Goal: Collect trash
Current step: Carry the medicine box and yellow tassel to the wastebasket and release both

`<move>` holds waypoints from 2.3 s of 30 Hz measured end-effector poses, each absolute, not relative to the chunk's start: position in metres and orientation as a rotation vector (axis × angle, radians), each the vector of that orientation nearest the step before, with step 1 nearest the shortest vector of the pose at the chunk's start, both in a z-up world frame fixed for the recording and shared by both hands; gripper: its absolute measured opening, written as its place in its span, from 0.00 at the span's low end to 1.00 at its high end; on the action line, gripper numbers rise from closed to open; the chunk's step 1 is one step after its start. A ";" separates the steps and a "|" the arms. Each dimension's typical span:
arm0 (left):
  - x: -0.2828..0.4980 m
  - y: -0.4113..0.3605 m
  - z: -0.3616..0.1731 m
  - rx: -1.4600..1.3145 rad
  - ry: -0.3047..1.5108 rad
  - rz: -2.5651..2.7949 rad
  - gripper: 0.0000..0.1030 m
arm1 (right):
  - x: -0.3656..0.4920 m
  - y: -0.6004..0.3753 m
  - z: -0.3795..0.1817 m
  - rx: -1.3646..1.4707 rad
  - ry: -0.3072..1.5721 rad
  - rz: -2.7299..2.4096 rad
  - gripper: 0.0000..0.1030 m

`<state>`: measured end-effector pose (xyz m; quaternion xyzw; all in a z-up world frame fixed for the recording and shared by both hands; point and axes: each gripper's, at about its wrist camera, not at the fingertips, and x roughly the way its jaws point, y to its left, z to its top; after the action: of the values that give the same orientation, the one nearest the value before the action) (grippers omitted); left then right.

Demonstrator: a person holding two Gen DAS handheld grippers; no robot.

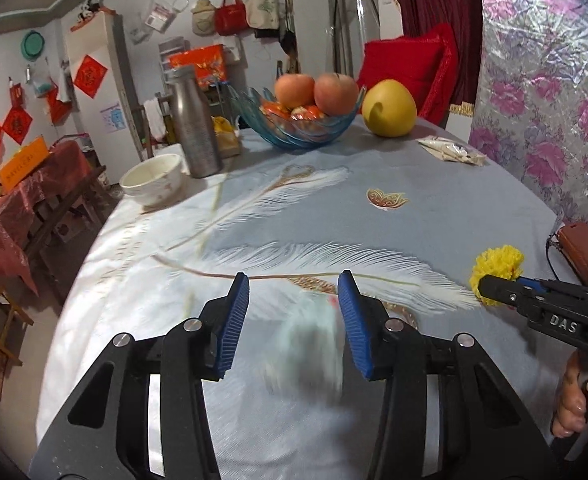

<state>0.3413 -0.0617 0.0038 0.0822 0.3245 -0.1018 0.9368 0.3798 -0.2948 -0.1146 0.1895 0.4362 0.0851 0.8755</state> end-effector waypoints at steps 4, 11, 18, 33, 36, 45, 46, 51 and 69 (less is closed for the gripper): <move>0.325 -0.053 0.013 0.157 0.644 -0.201 0.43 | 0.356 -0.286 -0.093 0.380 0.862 0.207 0.29; 0.329 -0.051 -0.009 0.166 0.716 -0.224 0.74 | 0.333 -0.277 -0.076 0.358 0.839 0.253 0.29; 0.363 -0.051 -0.062 0.182 0.874 -0.193 0.75 | 0.326 -0.280 -0.075 0.373 0.836 0.272 0.29; 0.334 -0.052 -0.037 0.165 0.803 -0.225 0.42 | 0.308 -0.270 -0.064 0.369 0.811 0.306 0.29; 0.319 -0.050 -0.017 0.160 0.750 -0.214 0.42 | 0.301 -0.270 -0.054 0.366 0.790 0.310 0.29; 0.265 -0.041 0.043 0.145 0.598 -0.211 0.42 | 0.259 -0.262 -0.003 0.330 0.680 0.349 0.29; 0.260 -0.041 0.048 0.146 0.585 -0.210 0.42 | 0.253 -0.261 0.004 0.324 0.664 0.354 0.29; 0.224 -0.038 0.076 0.142 0.508 -0.210 0.42 | 0.221 -0.256 0.040 0.299 0.586 0.380 0.29; 0.058 -0.014 0.061 0.075 0.492 -0.325 0.42 | 0.061 -0.243 0.105 0.235 0.428 0.464 0.29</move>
<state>0.0583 -0.0144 0.0607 0.0370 0.2422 -0.1600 0.9562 0.0609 -0.2434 0.1051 0.1152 0.2099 0.2278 0.9438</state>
